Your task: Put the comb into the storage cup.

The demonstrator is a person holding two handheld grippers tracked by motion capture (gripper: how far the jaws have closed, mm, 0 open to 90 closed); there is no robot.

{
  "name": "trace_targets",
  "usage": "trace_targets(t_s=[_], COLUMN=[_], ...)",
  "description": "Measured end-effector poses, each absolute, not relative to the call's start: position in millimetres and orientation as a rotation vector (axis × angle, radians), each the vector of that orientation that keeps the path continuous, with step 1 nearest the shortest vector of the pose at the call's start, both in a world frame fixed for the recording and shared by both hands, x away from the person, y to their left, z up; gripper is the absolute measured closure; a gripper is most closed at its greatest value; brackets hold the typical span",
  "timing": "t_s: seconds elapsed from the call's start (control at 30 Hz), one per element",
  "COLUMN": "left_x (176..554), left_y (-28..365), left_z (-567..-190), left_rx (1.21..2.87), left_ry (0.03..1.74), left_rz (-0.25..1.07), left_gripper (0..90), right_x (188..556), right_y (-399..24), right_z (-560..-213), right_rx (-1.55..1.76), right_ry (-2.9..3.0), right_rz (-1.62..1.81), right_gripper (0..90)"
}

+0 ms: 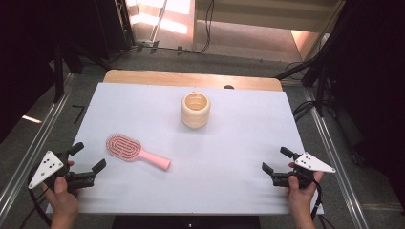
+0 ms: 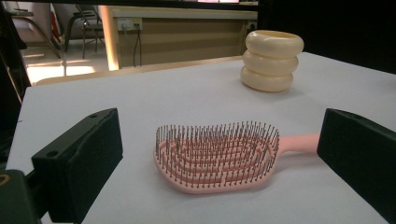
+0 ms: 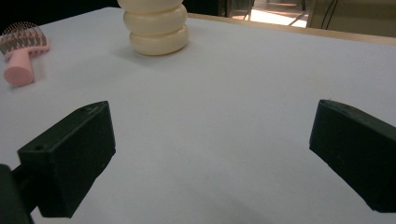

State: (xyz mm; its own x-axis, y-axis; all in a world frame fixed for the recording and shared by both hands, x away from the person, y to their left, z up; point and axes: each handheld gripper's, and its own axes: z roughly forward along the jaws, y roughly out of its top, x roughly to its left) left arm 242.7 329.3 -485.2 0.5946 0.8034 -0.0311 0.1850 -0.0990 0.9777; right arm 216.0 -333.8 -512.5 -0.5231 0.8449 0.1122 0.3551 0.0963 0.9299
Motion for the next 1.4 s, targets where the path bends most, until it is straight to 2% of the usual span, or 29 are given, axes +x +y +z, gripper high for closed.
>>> trace_targets(t_s=[0.4, 0.53, 0.6, 0.7, 0.73, 0.77, 0.8, 0.83, 0.93, 1.1, 1.4], left_x=[241.8, 241.5, 242.3, 244.4, 244.4, 245.5, 247.0, 248.5, 255.1, 262.0, 273.0], left_y=[317.9, 311.1, 310.6, 306.4, 306.4, 306.0, 305.6, 306.2, 309.9, 315.7, 313.2], left_z=[-478.7, -476.2, -476.3, -477.3, -477.3, -477.2, -477.1, -477.2, -476.9, -474.0, -471.1], left_rx=[1.604, 1.595, 1.595, 1.611, 1.611, 1.629, 1.644, 1.661, 1.729, 1.818, 1.927], left_ry=[0.859, 0.942, 0.949, 1.018, 1.018, 1.031, 1.049, 1.054, 1.098, 1.123, 1.168], left_rz=[0.599, 0.633, 0.62, 0.629, 0.629, 0.626, 0.62, 0.596, 0.525, 0.427, 0.407], left_gripper=[1.9, 16.7, 19.1, 46.1, 58.0, 58.0, 70.9, 77.9, 90.0, 90.0, 90.0], right_x=[216.5, 216.8, 217.0, 217.0, 217.0, 217.0, 217.0, 217.2, 216.9, 216.7, 216.5], right_y=[-333.7, -333.7, -333.5, -333.0, -333.0, -333.1, -333.2, -333.6, -333.9, -334.0, -333.4], right_z=[-513.0, -513.1, -513.2, -513.2, -513.2, -513.3, -513.3, -513.4, -513.4, -513.2, -513.1], right_rx=[1.165, 1.164, 1.161, 1.162, 1.162, 1.162, 1.167, 1.162, 1.17, 1.169, 1.159], right_ry=[1.934, 1.937, 1.939, 1.942, 1.942, 1.942, 1.94, 1.939, 1.936, 1.938, 1.946], right_rz=[1.432, 1.438, 1.437, 1.436, 1.436, 1.435, 1.435, 1.436, 1.438, 1.44, 1.439], right_gripper=[0.0, 0.0, 0.0, 0.0, 0.0, 0.0, 0.0, 0.0, 0.0, 0.0, 0.0])
